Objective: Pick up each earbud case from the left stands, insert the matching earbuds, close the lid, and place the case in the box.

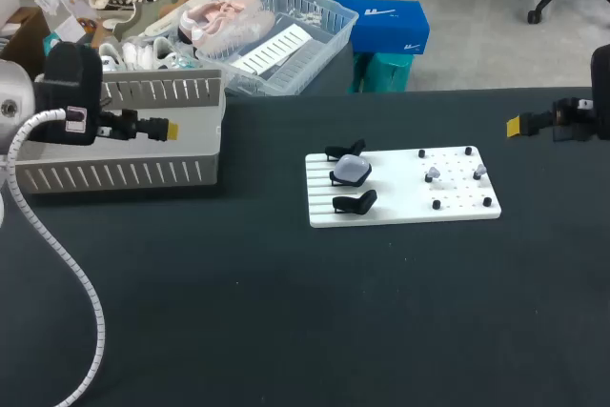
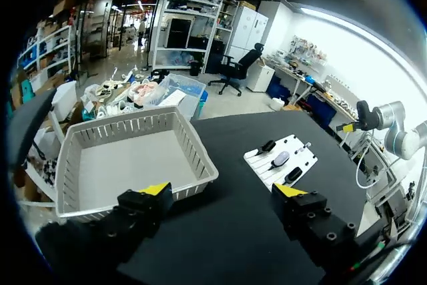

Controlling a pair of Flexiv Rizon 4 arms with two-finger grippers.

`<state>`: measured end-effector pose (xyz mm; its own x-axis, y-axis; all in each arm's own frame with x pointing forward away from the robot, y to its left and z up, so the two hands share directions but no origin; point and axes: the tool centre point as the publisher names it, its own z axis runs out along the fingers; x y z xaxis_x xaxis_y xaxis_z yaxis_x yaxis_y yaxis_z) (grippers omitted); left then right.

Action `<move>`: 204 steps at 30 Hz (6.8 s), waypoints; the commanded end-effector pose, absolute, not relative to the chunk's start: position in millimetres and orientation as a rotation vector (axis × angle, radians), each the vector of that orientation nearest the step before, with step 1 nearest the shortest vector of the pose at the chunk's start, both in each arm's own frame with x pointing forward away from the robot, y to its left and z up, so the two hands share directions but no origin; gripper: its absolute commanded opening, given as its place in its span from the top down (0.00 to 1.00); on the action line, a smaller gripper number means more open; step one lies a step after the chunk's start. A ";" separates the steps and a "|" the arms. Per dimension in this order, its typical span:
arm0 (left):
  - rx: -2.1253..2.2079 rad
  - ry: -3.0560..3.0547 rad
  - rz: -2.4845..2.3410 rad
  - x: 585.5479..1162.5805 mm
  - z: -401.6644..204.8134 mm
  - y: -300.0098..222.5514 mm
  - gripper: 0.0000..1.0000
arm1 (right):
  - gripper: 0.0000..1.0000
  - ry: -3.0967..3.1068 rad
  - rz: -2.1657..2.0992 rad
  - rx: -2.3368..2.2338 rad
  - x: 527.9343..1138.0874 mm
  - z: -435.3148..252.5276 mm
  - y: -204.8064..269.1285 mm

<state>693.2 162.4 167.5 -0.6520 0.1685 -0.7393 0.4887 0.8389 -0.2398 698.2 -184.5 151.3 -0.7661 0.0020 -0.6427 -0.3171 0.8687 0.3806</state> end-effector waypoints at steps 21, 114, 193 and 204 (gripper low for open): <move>1.224 1.644 -0.712 680.2 176.6 97.0 0.00 | 0.00 2.374 0.634 -0.230 699.0 150.7 -185.2; 1.501 1.657 -0.848 757.6 40.9 -81.1 0.00 | 0.00 2.374 0.634 -0.230 699.0 150.7 -185.2; 1.527 1.753 -0.846 760.6 18.9 -92.0 0.58 | 0.00 2.374 0.634 -0.230 699.0 150.7 -185.2; 1.527 1.761 -0.847 761.5 17.3 -92.1 0.78 | 0.00 2.374 0.634 -0.230 699.0 150.7 -185.2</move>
